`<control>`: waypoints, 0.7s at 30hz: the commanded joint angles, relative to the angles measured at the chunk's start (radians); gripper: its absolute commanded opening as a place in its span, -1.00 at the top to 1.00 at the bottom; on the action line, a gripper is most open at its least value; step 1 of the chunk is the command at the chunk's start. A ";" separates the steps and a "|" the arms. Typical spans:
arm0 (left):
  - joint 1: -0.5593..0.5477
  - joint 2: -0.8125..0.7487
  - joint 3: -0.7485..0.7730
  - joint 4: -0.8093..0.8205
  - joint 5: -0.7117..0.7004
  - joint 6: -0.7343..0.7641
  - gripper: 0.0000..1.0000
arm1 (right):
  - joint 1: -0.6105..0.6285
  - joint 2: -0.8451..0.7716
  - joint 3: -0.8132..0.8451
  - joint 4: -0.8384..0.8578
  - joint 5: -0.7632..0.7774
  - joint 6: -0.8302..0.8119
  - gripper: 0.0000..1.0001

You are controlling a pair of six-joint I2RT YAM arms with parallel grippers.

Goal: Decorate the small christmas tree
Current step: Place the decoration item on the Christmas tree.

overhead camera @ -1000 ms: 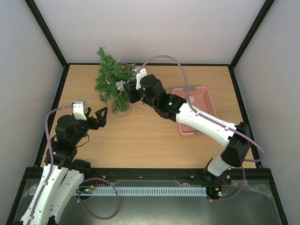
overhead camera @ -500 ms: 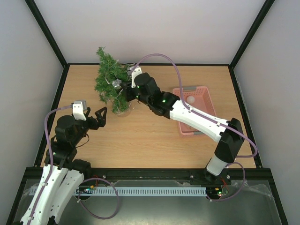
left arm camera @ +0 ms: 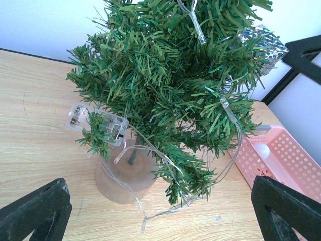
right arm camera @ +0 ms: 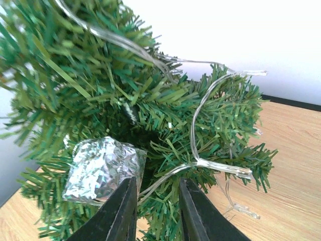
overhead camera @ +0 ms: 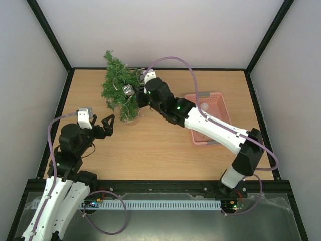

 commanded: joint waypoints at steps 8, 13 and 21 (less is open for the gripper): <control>-0.003 -0.009 0.014 -0.003 -0.013 0.002 -0.98 | 0.021 -0.057 0.026 -0.008 -0.044 0.051 0.50; -0.002 -0.009 0.014 -0.002 -0.012 0.003 -0.99 | 0.033 -0.044 0.024 0.006 -0.049 0.056 0.35; -0.003 -0.010 0.015 -0.003 -0.014 0.004 -0.98 | 0.032 0.003 0.075 -0.028 0.059 0.015 0.31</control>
